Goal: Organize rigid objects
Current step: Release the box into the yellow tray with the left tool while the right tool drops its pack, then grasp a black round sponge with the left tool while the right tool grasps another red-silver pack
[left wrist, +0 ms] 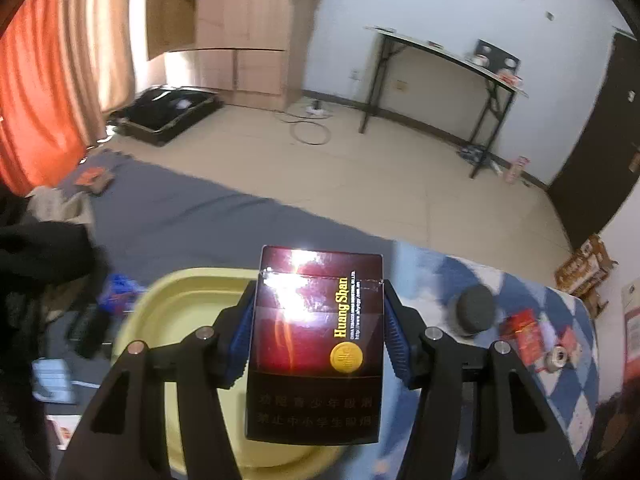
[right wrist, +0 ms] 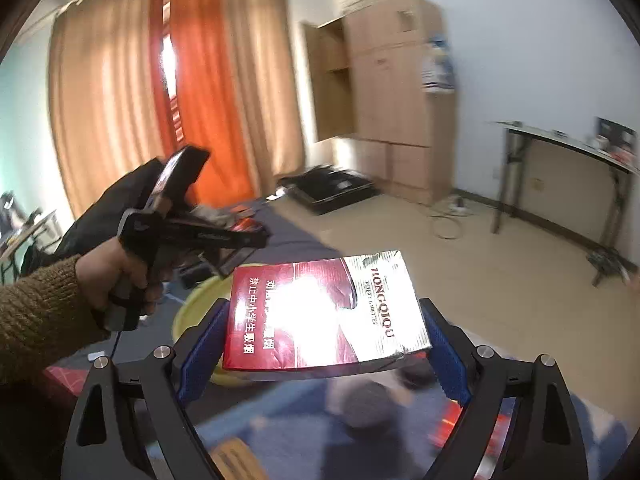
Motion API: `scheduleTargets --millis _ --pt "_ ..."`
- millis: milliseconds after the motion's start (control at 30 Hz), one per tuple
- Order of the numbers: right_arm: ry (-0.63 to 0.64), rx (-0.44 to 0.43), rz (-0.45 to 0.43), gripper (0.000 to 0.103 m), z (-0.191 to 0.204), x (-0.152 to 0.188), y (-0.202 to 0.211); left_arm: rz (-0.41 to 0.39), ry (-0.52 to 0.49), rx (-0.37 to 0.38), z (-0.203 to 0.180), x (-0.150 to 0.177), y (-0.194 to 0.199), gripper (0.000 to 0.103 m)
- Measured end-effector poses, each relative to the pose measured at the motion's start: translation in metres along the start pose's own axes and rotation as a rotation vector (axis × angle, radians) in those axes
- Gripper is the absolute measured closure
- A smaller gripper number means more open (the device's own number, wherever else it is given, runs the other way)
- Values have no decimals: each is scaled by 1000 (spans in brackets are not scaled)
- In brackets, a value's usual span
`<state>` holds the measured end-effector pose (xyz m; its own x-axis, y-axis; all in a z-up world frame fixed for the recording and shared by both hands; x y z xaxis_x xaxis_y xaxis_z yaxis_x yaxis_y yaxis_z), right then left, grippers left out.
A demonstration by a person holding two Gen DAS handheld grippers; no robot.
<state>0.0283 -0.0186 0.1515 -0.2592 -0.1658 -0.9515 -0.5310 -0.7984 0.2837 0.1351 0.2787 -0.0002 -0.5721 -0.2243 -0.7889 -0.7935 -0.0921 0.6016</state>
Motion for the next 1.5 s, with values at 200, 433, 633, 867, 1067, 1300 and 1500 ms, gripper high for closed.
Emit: scheduleTargets --millis 200,433,633,867,1067,1300,1500 --pt "40 -72 147 13 87 50 -110 143 -10 -75 79 30 -39 45" --pt "137 -107 421 13 133 148 -211 276 21 -67 120 88 -100 45" --pt "184 -97 497 13 152 177 -251 328 7 -57 130 120 -121 45" --pt "152 -93 496 11 170 170 -267 362 59 17 134 129 -121 23" --pt "50 -87 385 0 151 123 -234 239 41 14 114 74 -94 0" --pt "-126 246 223 0 -14 87 -79 170 -68 178 -31 41 -58 0" --pt "-137 600 277 0 -164 149 71 199 -220 309 -155 84 -43 0"
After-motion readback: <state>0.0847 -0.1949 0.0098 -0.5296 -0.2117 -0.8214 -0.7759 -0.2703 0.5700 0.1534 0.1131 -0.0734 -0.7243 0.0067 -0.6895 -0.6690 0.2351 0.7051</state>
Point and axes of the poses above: each gripper's, at about its wrist camera, not at the fingertips, and y roughly against the way its jaws point, z to its left, x to its underside, the point moved 10 cm from there along -y, roughly the way its jaws point, and after that the axes turned 12 degrees about -z, right-handed, at the moved point
